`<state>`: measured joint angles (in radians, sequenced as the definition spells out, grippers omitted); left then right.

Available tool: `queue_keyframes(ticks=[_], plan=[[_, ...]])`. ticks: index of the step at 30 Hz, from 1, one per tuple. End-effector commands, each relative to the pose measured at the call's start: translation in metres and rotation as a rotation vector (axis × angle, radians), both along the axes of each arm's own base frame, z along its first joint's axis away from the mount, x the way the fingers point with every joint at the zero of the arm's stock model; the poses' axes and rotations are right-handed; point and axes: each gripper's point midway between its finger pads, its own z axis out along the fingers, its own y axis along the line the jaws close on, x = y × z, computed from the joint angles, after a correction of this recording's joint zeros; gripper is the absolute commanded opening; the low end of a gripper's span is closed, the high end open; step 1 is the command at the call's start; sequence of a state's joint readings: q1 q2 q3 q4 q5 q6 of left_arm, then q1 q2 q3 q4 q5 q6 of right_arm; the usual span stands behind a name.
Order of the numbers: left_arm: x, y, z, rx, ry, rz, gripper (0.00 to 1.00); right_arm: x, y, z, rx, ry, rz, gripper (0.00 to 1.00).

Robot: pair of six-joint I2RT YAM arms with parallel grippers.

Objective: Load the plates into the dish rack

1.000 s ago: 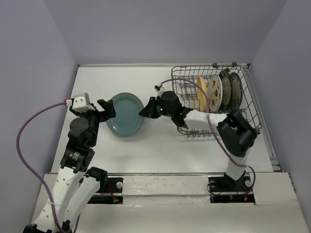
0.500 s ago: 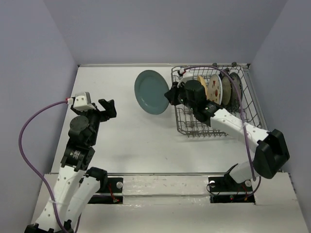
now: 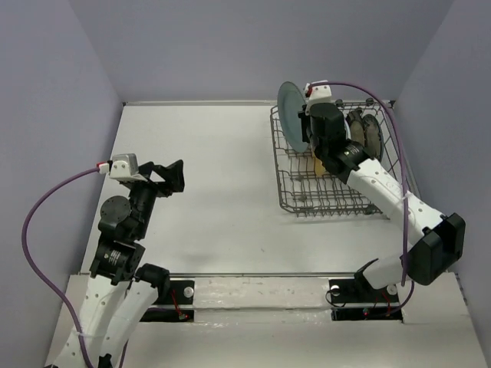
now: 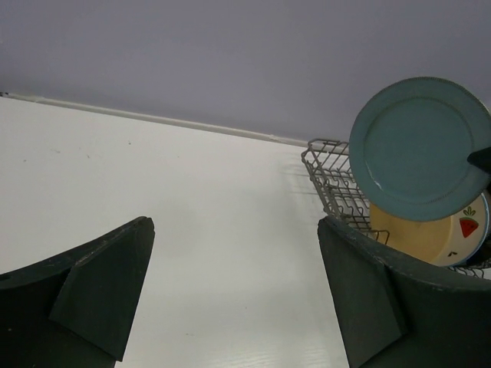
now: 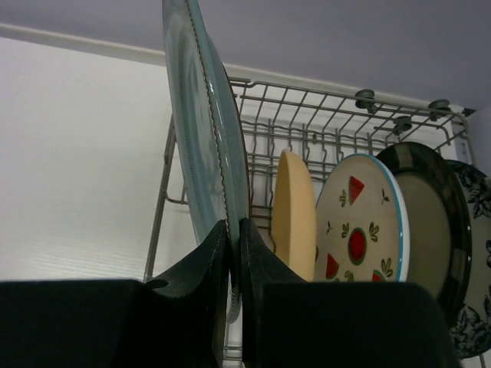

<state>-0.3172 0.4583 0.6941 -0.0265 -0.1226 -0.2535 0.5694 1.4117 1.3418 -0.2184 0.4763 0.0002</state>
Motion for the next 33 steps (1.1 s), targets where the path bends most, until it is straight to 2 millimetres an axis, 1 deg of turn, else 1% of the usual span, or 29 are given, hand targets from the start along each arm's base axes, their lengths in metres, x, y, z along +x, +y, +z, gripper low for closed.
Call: queue_keyframes(ticks=[1,2,4,5,9,12,13,15,20,26,27,33], plan=[[-0.005,-0.009,0.014,-0.018,-0.06,-0.043,0.99,0.015,-0.016,0.073,0.028,-0.19,-0.118,0.07],[-0.005,-0.01,0.014,-0.018,-0.058,-0.048,0.99,0.019,-0.017,0.066,0.01,-0.174,-0.139,0.07],[-0.006,-0.011,0.014,-0.017,-0.06,-0.054,0.99,0.022,-0.019,0.065,-0.006,-0.167,-0.16,0.07],[-0.006,-0.012,0.014,-0.018,-0.061,-0.058,0.99,0.025,-0.02,0.057,-0.03,-0.145,-0.176,0.07],[-0.007,-0.015,0.015,-0.018,-0.061,-0.067,0.99,0.028,-0.018,0.044,-0.038,-0.087,-0.185,0.07],[-0.007,-0.015,0.016,-0.018,-0.063,-0.07,0.99,0.027,-0.019,0.037,-0.037,-0.054,-0.201,0.07],[-0.007,-0.015,0.015,-0.018,-0.061,-0.069,0.99,0.029,-0.017,0.03,-0.018,-0.039,-0.211,0.07],[-0.007,-0.016,0.014,-0.017,-0.058,-0.072,0.99,0.029,-0.017,0.024,-0.014,-0.026,-0.221,0.07],[-0.007,-0.019,0.013,-0.016,-0.054,-0.083,0.99,0.029,-0.016,0.0,0.003,0.017,-0.241,0.07],[-0.007,-0.021,0.012,-0.014,-0.051,-0.089,0.99,0.028,-0.015,-0.018,0.015,0.047,-0.249,0.07],[-0.007,-0.021,0.012,-0.014,-0.051,-0.09,0.99,0.028,-0.015,-0.023,0.01,0.057,-0.25,0.07],[-0.007,-0.023,0.011,-0.012,-0.047,-0.095,0.99,0.027,-0.016,-0.038,0.01,0.078,-0.267,0.07]])
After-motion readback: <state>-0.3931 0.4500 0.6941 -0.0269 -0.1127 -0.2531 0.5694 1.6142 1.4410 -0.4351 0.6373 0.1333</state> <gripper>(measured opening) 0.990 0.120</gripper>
